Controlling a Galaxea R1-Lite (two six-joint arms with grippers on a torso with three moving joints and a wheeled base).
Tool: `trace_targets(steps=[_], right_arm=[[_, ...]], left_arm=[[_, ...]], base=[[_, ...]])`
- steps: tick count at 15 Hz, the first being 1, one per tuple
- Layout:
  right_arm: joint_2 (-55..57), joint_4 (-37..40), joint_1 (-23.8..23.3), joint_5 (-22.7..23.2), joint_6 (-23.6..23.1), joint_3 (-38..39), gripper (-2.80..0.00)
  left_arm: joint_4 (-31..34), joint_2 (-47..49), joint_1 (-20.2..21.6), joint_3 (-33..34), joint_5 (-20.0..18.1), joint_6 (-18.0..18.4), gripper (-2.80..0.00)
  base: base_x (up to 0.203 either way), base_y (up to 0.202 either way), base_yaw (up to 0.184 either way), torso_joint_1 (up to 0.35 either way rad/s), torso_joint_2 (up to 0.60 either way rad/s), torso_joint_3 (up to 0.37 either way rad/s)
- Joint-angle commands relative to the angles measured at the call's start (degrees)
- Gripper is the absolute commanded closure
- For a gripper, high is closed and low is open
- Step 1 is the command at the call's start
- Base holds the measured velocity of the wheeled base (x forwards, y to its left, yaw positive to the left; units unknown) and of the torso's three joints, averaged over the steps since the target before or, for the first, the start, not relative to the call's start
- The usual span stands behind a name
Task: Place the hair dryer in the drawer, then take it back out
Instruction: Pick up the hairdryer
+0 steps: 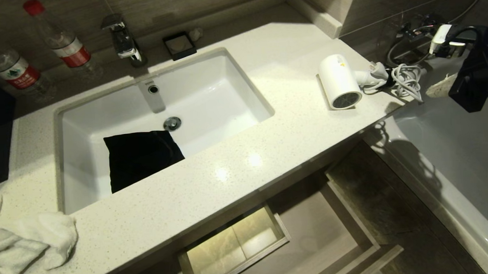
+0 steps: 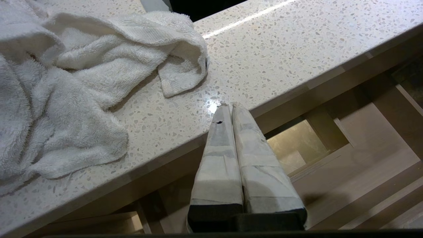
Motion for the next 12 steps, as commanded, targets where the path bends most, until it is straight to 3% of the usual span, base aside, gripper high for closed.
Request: trace_targets(steps=[1, 3, 5, 8, 9, 10, 12], right_arm=[[0.0, 0.2, 0.0, 0.0, 2.1, 0.1, 0.0], [-0.4, 0.3, 0.0, 0.2, 4.5, 1.0, 0.0], [-0.7, 0.3, 0.1, 0.2, 10.7, 1.9, 0.0], [-0.3, 1.1, 0.1, 3.5, 10.8, 1.5, 0.0], [-0.3, 2.0, 0.1, 5.3, 10.4, 1.3, -1.61], [-0.2, 2.2, 0.0, 6.3, 9.2, 1.1, -2.8], [0.3, 1.8, 0.0, 6.5, 5.4, 0.8, -2.8]], left_arm=[[0.0, 0.0, 0.0, 0.0, 0.0, 0.0, 0.0], [0.0, 0.0, 0.0, 0.0, 0.0, 0.0, 0.0], [0.0, 0.0, 0.0, 0.0, 0.0, 0.0, 0.0], [0.0, 0.0, 0.0, 0.1, 0.0, 0.0, 0.0], [0.0, -0.1, 0.0, 0.0, 0.0, 0.0, 0.0], [0.0, 0.0, 0.0, 0.1, 0.0, 0.0, 0.0], [0.0, 0.0, 0.0, 0.0, 0.0, 0.0, 0.0]], base=[[0.0, 0.0, 0.0, 0.0, 0.0, 0.0], [0.0, 0.0, 0.0, 0.0, 0.0, 0.0], [0.0, 0.0, 0.0, 0.0, 0.0, 0.0], [0.0, 0.0, 0.0, 0.0, 0.0, 0.0], [0.0, 0.0, 0.0, 0.0, 0.0, 0.0], [0.0, 0.0, 0.0, 0.0, 0.0, 0.0], [0.0, 0.0, 0.0, 0.0, 0.0, 0.0]])
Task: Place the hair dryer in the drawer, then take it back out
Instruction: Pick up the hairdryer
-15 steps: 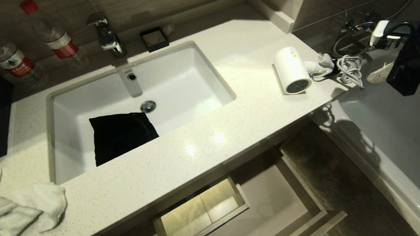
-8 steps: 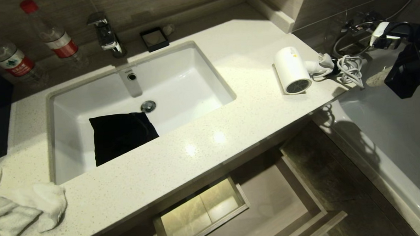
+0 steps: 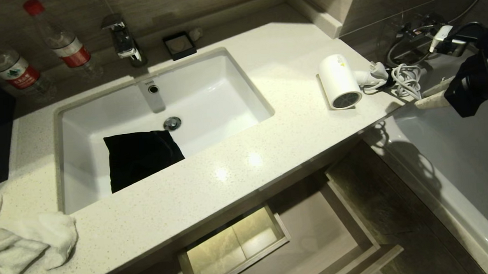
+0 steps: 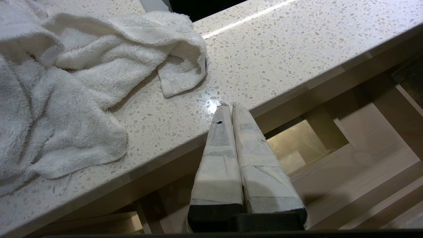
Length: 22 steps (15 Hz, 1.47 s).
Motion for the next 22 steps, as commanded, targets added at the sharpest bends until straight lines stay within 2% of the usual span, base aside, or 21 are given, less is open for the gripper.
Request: trace_targets(steps=[1, 3, 6, 8, 9, 11, 12, 14, 17, 19, 20, 21, 22], right_arm=[[0.4, 0.2, -0.1, 0.2, -2.4, -0.3, -2.8], [1.5, 2.3, -0.3, 0.1, -4.7, -2.2, -2.8], [2.9, 0.5, -0.2, 2.0, -6.1, -5.1, -2.8], [5.1, -0.3, -0.3, 8.1, -9.5, -7.9, -2.8], [5.4, -0.2, -0.4, 9.0, -10.4, -8.2, -2.8], [6.3, 0.5, -1.6, 15.2, -15.9, -8.9, -2.8], [7.0, 1.9, -1.9, 18.6, -16.2, -9.8, -2.8], [8.0, 5.8, -2.5, 22.4, -16.1, -11.5, -2.8], [10.5, 7.5, -2.9, 22.6, -15.0, -16.5, -2.8], [10.2, 8.1, -3.2, 22.4, -13.4, -16.2, -2.8], [9.6, 8.5, -3.7, 20.2, -10.4, -16.3, -2.8], [9.3, 8.4, -4.1, 15.1, -9.4, -16.4, -2.8], [9.0, 7.8, -4.4, 13.0, -7.6, -16.5, -2.8]], left_arm=[[0.0, 0.0, 0.0, 0.0, 0.0, 0.0, 0.0], [0.0, 0.0, 0.0, 0.0, 0.0, 0.0, 0.0], [0.0, 0.0, 0.0, 0.0, 0.0, 0.0, 0.0], [0.0, 0.0, 0.0, 0.0, 0.0, 0.0, 0.0], [0.0, -0.1, 0.0, 0.0, 0.0, 0.0, 0.0], [0.0, 0.0, 0.0, 0.0, 0.0, 0.0, 0.0], [0.0, 0.0, 0.0, 0.0, 0.0, 0.0, 0.0], [0.0, 0.0, 0.0, 0.1, 0.0, 0.0, 0.0], [0.0, 0.0, 0.0, 0.1, 0.0, 0.0, 0.0], [0.0, 0.0, 0.0, 0.0, 0.0, 0.0, 0.0], [0.0, 0.0, 0.0, 0.1, 0.0, 0.0, 0.0], [0.0, 0.0, 0.0, 0.0, 0.0, 0.0, 0.0], [0.0, 0.0, 0.0, 0.1, 0.0, 0.0, 0.0]], base=[[0.0, 0.0, 0.0, 0.0, 0.0, 0.0], [0.0, 0.0, 0.0, 0.0, 0.0, 0.0], [0.0, 0.0, 0.0, 0.0, 0.0, 0.0], [0.0, 0.0, 0.0, 0.0, 0.0, 0.0], [0.0, 0.0, 0.0, 0.0, 0.0, 0.0], [0.0, 0.0, 0.0, 0.0, 0.0, 0.0], [0.0, 0.0, 0.0, 0.0, 0.0, 0.0], [0.0, 0.0, 0.0, 0.0, 0.0, 0.0], [0.0, 0.0, 0.0, 0.0, 0.0, 0.0], [0.0, 0.0, 0.0, 0.0, 0.0, 0.0], [0.0, 0.0, 0.0, 0.0, 0.0, 0.0], [0.0, 0.0, 0.0, 0.0, 0.0, 0.0], [0.0, 0.0, 0.0, 0.0, 0.0, 0.0]])
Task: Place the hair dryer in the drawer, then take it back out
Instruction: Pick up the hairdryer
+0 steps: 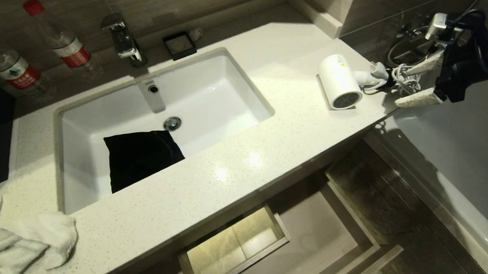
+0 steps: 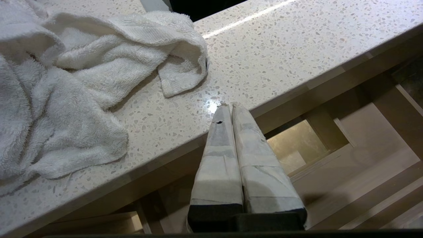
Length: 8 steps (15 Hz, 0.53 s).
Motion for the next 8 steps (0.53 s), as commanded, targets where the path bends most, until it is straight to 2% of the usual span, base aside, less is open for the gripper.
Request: trace_targets(steps=[1, 3, 4, 6, 8], right_arm=[[-0.9, -1.1, -0.6, -2.8, 2.2, -0.2, -2.8], [-1.0, -5.7, -2.0, -2.3, 3.3, -0.8, -2.8], [-0.7, -5.4, -2.2, 0.2, 2.4, -0.9, -2.8], [-0.4, -3.6, -2.2, 2.4, -1.7, -0.9, -2.8], [-0.1, 0.7, -2.4, 7.9, -6.9, -0.9, -2.8]], left_arm=[[0.0, 0.0, 0.0, 0.0, 0.0, 0.0, 0.0], [0.0, 0.0, 0.0, 0.0, 0.0, 0.0, 0.0], [0.0, 0.0, 0.0, 0.0, 0.0, 0.0, 0.0], [0.0, 0.0, 0.0, 0.0, 0.0, 0.0, 0.0], [0.0, 0.0, 0.0, 0.1, 0.0, 0.0, 0.0]], base=[[0.0, 0.0, 0.0, 0.0, 0.0, 0.0], [0.0, 0.0, 0.0, 0.0, 0.0, 0.0], [0.0, 0.0, 0.0, 0.0, 0.0, 0.0], [0.0, 0.0, 0.0, 0.0, 0.0, 0.0], [0.0, 0.0, 0.0, 0.0, 0.0, 0.0]])
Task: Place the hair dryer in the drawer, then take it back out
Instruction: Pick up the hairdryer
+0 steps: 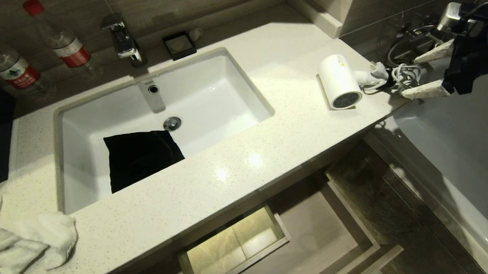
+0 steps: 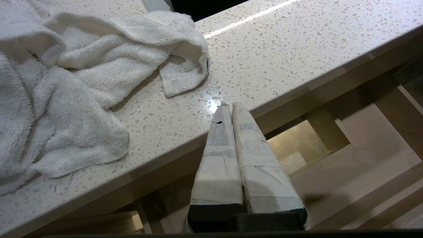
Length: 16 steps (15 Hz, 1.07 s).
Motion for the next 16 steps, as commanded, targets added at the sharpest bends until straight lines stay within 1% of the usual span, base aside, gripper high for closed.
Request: trace_targets(steps=[1, 2, 3, 4, 5, 6, 8, 10, 11, 12, 13, 14, 15, 16], right_arm=[[0.2, 4.1, -0.2, 2.9, -5.3, 0.0, -2.8], [0.3, 5.0, -0.2, 2.9, -6.2, 0.0, -2.8], [0.4, 8.0, -0.3, 3.0, -7.1, 0.1, -2.8], [0.4, 9.3, -0.3, 3.0, -6.0, 0.1, -2.8], [0.3, 9.3, -0.3, 2.8, -2.6, 0.1, -2.8], [0.1, 9.3, -0.4, 2.6, -0.6, 0.1, -2.8], [-0.3, 8.8, -1.0, 2.5, -0.1, 0.1, -2.8], [-0.5, 10.4, -2.0, 2.3, 0.3, 0.7, -2.8], [-0.5, 12.7, -2.0, 2.3, -0.2, 0.4, -2.8], [-0.4, 11.7, -2.0, 1.8, -1.4, 0.2, -2.8], [-0.3, 8.4, -2.0, 0.4, -3.8, 0.2, -2.8], [-0.2, 4.7, -2.0, -3.9, -10.1, 0.1, -2.8], [0.0, 1.1, -2.0, -9.7, -15.4, 0.2, -2.8], [0.5, -0.9, -2.0, -13.0, -18.4, 0.2, -2.8]], left_arm=[[0.0, 0.0, 0.0, 0.0, 0.0, 0.0, 0.0], [0.0, 0.0, 0.0, 0.0, 0.0, 0.0, 0.0], [0.0, 0.0, 0.0, 0.0, 0.0, 0.0, 0.0], [0.0, 0.0, 0.0, 0.1, 0.0, 0.0, 0.0], [0.0, 0.0, 0.0, 0.0, 0.0, 0.0, 0.0], [0.0, 0.0, 0.0, 0.1, 0.0, 0.0, 0.0], [0.0, 0.0, 0.0, 0.0, 0.0, 0.0, 0.0], [0.0, 0.0, 0.0, 0.0, 0.0, 0.0, 0.0], [0.0, 0.0, 0.0, 0.0, 0.0, 0.0, 0.0], [0.0, 0.0, 0.0, 0.0, 0.0, 0.0, 0.0], [0.0, 0.0, 0.0, 0.1, 0.0, 0.0, 0.0], [0.0, 0.0, 0.0, 0.0, 0.0, 0.0, 0.0], [0.0, 0.0, 0.0, 0.0, 0.0, 0.0, 0.0], [0.0, 0.0, 0.0, 0.1, 0.0, 0.0, 0.0]], base=[[0.0, 0.0, 0.0, 0.0, 0.0, 0.0], [0.0, 0.0, 0.0, 0.0, 0.0, 0.0], [0.0, 0.0, 0.0, 0.0, 0.0, 0.0], [0.0, 0.0, 0.0, 0.0, 0.0, 0.0], [0.0, 0.0, 0.0, 0.0, 0.0, 0.0], [0.0, 0.0, 0.0, 0.0, 0.0, 0.0], [0.0, 0.0, 0.0, 0.0, 0.0, 0.0], [0.0, 0.0, 0.0, 0.0, 0.0, 0.0], [0.0, 0.0, 0.0, 0.0, 0.0, 0.0], [0.0, 0.0, 0.0, 0.0, 0.0, 0.0], [0.0, 0.0, 0.0, 0.0, 0.0, 0.0], [0.0, 0.0, 0.0, 0.0, 0.0, 0.0], [0.0, 0.0, 0.0, 0.0, 0.0, 0.0], [0.0, 0.0, 0.0, 0.0, 0.0, 0.0]])
